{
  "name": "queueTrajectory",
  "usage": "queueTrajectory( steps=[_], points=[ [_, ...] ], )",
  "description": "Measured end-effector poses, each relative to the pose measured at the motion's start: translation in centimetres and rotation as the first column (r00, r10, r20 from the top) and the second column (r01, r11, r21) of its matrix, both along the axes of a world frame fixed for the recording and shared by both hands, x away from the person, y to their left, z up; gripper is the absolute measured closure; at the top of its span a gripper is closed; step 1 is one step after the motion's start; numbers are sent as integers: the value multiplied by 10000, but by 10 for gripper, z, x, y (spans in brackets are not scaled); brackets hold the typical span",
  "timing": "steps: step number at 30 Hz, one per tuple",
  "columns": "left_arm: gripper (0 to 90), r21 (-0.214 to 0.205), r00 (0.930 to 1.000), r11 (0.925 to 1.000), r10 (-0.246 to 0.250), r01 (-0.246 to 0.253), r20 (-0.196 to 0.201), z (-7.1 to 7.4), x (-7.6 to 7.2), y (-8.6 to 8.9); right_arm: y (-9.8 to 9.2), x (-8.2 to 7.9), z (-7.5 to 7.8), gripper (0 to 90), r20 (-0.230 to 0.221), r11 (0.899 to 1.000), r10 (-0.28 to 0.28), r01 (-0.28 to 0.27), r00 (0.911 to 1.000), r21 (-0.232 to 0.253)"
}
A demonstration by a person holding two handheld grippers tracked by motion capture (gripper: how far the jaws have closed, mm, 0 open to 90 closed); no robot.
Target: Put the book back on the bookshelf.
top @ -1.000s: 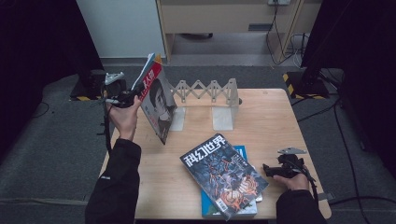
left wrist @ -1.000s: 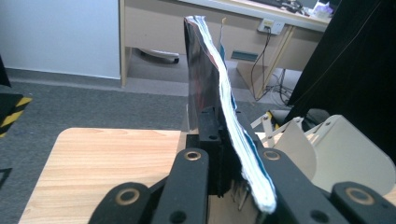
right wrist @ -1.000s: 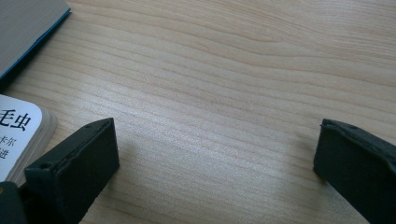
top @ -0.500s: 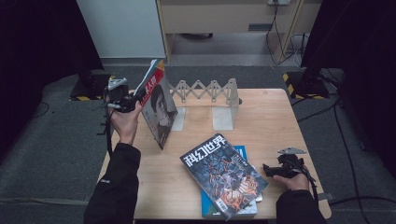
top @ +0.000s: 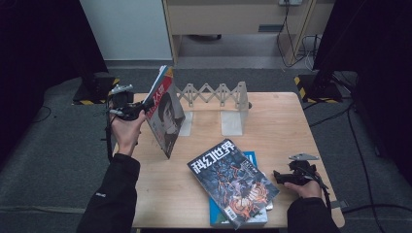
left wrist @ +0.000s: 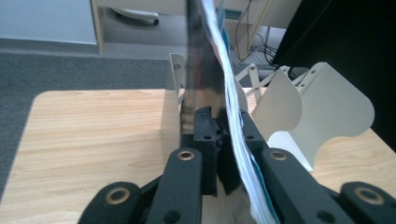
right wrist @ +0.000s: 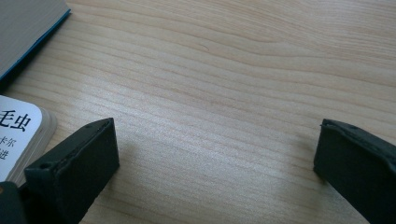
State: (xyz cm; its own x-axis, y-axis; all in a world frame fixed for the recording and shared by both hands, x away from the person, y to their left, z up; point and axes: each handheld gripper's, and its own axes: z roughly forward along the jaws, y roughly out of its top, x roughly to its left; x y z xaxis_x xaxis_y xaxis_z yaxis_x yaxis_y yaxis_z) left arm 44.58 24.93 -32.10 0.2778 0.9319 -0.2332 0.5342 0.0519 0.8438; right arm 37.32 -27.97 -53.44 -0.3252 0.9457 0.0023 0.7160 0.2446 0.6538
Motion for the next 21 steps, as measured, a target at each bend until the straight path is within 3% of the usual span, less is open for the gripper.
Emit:
queueTrajectory(
  steps=[2,7,10,15,16,21],
  points=[
    [802,24,10000,10000,16,-16,-10,1,1,0,0,0,0,2,-23,10000,-12,12,10000,12],
    [758,-51,9986,10000,40,-43,-528,2,16,-5,0,0,0,2,12,10000,-9,9,10000,1],
    [831,291,9978,9992,306,-289,-587,5,19,-6,0,0,0,2,-22,10000,1,-1,10000,2],
    [862,522,9976,9964,680,-672,-148,4,17,-8,0,0,0,2,0,10000,-41,41,10000,17],
    [863,614,9963,9944,849,-856,136,3,16,-10,0,0,0,2,-27,10000,-30,30,10000,15],
    [863,666,9916,9903,1188,-1220,507,2,21,-14,0,0,0,2,-12,10000,-34,34,10000,27]
  ],
)
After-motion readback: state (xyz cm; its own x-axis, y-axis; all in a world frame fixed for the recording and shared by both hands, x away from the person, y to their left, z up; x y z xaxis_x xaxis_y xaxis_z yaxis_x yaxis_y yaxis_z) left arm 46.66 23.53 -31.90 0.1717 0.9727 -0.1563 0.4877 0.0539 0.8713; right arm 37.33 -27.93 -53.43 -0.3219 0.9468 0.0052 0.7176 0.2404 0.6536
